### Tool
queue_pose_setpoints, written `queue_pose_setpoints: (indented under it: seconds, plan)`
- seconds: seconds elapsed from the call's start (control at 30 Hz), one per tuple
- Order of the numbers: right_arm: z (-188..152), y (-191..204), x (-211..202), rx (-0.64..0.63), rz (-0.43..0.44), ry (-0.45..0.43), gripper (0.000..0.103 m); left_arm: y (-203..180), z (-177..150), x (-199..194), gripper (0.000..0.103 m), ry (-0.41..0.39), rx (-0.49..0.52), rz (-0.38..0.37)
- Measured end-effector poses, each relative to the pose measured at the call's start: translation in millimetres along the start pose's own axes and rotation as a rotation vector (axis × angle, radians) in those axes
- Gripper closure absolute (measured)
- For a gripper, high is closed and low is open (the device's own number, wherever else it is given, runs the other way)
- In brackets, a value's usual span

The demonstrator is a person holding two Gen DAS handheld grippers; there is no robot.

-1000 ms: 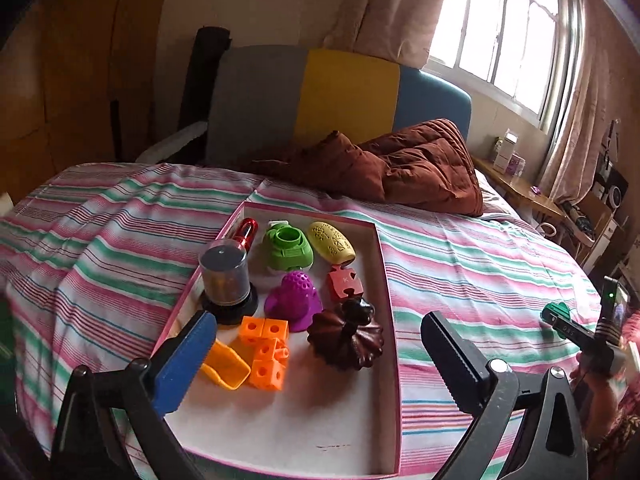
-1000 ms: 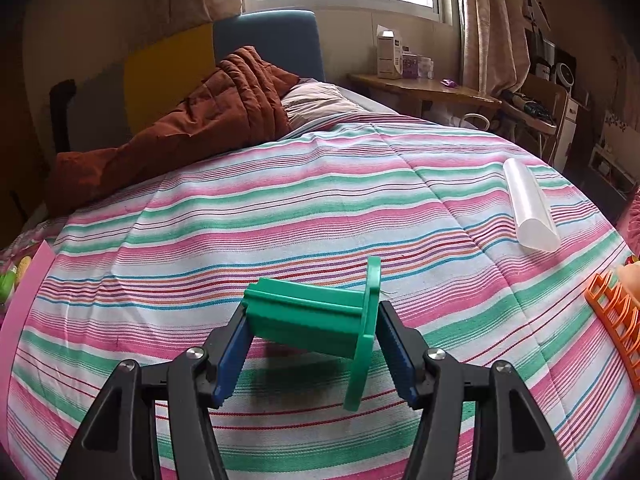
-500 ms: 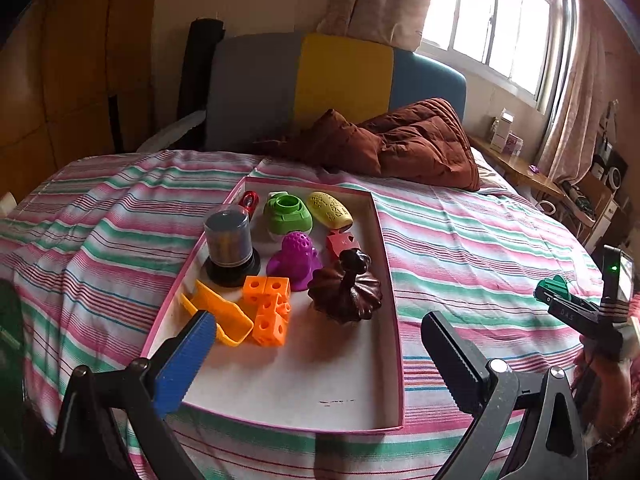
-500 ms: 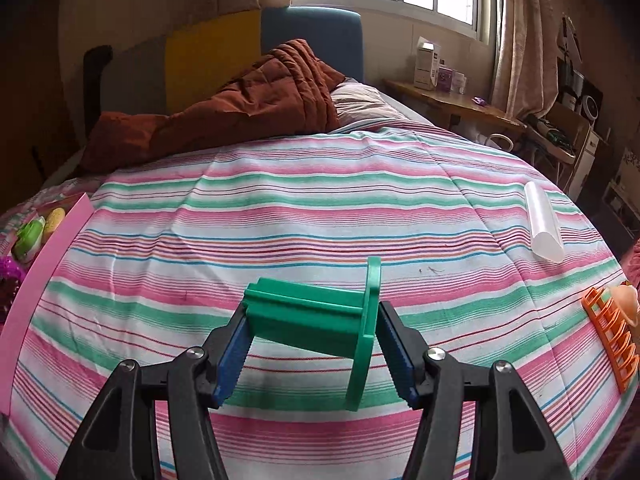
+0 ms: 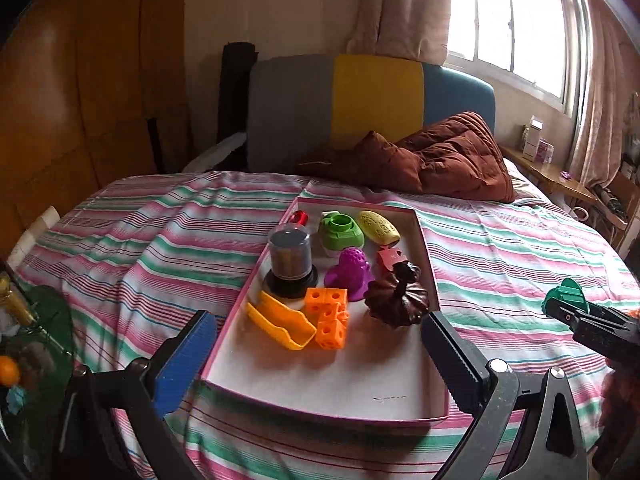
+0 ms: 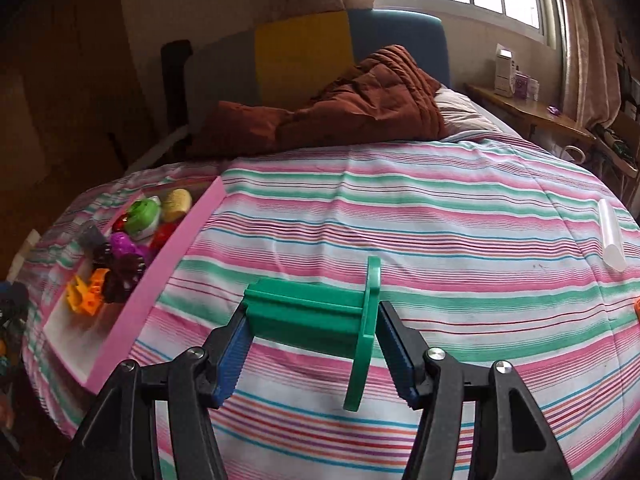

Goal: Organize rigid objects
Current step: 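Carry the green spool into the tray and open the right gripper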

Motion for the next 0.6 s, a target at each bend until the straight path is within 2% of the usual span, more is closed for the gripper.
queue_pose_setpoints:
  seconds: [0.4,0.6]
  plan:
    - [11.6,142.8,-11.0,-0.183,0.279,0.014,0.041,51.8,-8.2,-9.2,0.000,0.018,-0.080,0.127]
    - [2.6,193.7,6.3,-0.263,0.324,0.070,0.041,72.3,-6.0,-12.4,0.000,0.010,-0.124,0.191]
Point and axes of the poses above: each gripper's, at about its wrist camera, not at the fingertips, and x roughly the way its jaws point, y to its left, z to its top, the point moved 6 cm from there along x, roughly the way its jaws point, and after that the axes turned 4 degrees about -x, right-handed, at the moved point
